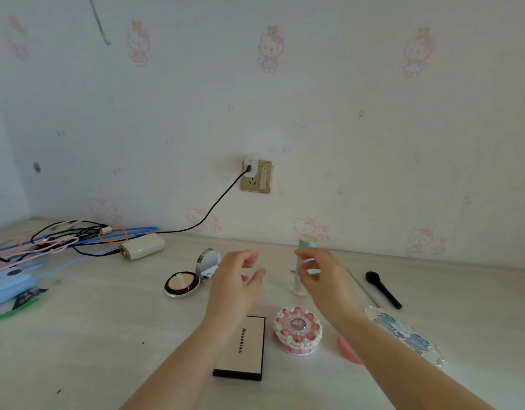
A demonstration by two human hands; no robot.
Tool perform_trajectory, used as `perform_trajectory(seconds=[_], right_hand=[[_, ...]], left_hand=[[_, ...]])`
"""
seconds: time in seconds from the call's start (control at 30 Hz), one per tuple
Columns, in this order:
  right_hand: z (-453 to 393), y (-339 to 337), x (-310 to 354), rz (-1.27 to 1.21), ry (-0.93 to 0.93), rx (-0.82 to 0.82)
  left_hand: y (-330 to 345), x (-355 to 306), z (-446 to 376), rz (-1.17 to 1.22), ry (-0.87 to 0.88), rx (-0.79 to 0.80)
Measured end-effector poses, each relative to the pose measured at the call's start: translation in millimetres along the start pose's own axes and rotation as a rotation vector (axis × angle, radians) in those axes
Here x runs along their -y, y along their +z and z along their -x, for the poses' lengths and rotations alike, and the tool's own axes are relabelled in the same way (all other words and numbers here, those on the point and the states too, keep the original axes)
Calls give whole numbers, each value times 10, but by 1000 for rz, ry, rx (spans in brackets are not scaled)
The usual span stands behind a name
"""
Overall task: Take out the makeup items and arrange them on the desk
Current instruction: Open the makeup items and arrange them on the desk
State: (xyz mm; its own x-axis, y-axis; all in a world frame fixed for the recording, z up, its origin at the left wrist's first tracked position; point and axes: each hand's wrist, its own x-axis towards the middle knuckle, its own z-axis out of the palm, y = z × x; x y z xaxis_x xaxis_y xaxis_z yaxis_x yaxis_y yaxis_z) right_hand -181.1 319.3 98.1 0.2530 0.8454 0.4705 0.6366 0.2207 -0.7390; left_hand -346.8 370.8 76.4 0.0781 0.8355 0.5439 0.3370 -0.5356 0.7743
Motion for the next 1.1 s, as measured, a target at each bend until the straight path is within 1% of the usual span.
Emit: perform_trajectory(seconds=[0.07,0.17,0.23,0.33,0.43,0.53,0.6,0.73,0.97,1.1], right_hand=[[-8,-129,-80,-24,23,-94],[-89,-254,-205,-33,89,-139],[-162,-278,-276,-59,128,-137],[-278,-224,-365,-84,204,-62],[-372,-123,-436,-34,274,24],[-432,-25,-456,-18,276,77],[-461,35,-460,-53,281,76],[-480,107,-459,-105,291,21],[-491,125,-370,-160,252,-7],[-572,70,-242,-186,205,-20]], left_hand=[[161,-110,-42,-45,22,84],[403,-157,-89,-88,22,231],[535,-145,-134,-101,-27,296],[715,-120,-215,-80,-106,341],[848,-66,-278,-65,-144,362],[945,-9,-307,-45,-160,383],[994,8,-313,-58,-157,373],[1029,29,-332,-48,-187,273],[931,-32,-310,-17,-66,225],[776,-149,-403,33,-17,246]])
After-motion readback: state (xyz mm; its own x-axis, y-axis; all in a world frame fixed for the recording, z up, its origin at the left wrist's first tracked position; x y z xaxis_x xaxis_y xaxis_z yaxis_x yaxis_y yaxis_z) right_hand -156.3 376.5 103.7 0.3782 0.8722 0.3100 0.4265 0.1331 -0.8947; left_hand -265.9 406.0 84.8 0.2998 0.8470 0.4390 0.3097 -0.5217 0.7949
